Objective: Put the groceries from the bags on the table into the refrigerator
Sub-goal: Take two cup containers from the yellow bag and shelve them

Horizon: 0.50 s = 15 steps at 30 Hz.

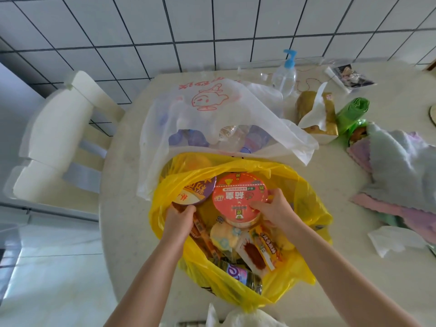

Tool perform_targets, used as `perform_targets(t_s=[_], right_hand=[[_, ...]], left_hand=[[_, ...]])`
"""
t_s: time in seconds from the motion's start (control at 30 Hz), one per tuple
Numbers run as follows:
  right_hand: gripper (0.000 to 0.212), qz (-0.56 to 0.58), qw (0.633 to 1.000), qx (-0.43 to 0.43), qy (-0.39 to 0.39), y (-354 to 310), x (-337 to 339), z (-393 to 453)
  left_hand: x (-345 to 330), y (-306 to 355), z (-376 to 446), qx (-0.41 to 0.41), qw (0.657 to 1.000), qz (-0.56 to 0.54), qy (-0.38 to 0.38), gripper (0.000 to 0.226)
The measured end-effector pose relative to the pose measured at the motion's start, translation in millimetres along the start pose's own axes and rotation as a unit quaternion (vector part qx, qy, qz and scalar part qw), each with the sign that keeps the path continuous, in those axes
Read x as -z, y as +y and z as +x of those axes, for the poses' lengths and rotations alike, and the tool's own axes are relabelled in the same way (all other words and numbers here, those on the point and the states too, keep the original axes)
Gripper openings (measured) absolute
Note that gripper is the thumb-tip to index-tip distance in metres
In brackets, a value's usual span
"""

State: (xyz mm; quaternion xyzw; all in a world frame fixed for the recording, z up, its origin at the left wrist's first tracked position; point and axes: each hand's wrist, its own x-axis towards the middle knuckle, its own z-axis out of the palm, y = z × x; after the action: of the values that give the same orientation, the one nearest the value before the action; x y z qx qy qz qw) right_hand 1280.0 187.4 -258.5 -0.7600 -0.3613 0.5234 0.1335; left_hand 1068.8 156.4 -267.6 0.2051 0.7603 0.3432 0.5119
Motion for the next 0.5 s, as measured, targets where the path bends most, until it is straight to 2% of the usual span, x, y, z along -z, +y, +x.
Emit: perform_targets(t_s=[0.13,0.27,0.37,0.5], right_hand=[[0.065,0.047,0.999,-0.002,-0.005,-5.1,-4.0,7.2],[0.059,0.069,0.998,0.003,-0.009,-9.7,-6.4,8.1],[0.052,0.077,0.997,0.002,-0.014,-9.2,-6.3,4.0],[0.049,0.113,0.993,0.008,-0.029,-6.3,-6.7,-5.5]], left_hand=[[-11.8,3.8,1.8,0.006,0.998,-0.040,0.054,0.016],[-21.5,8.7,8.5,0.063,0.989,-0.088,0.104,0.021],[-33.0,9.1,3.5,0.089,0.985,-0.116,0.088,0.017],[-49.0,12.1,-1.8,0.158,0.956,-0.239,0.055,0.026]])
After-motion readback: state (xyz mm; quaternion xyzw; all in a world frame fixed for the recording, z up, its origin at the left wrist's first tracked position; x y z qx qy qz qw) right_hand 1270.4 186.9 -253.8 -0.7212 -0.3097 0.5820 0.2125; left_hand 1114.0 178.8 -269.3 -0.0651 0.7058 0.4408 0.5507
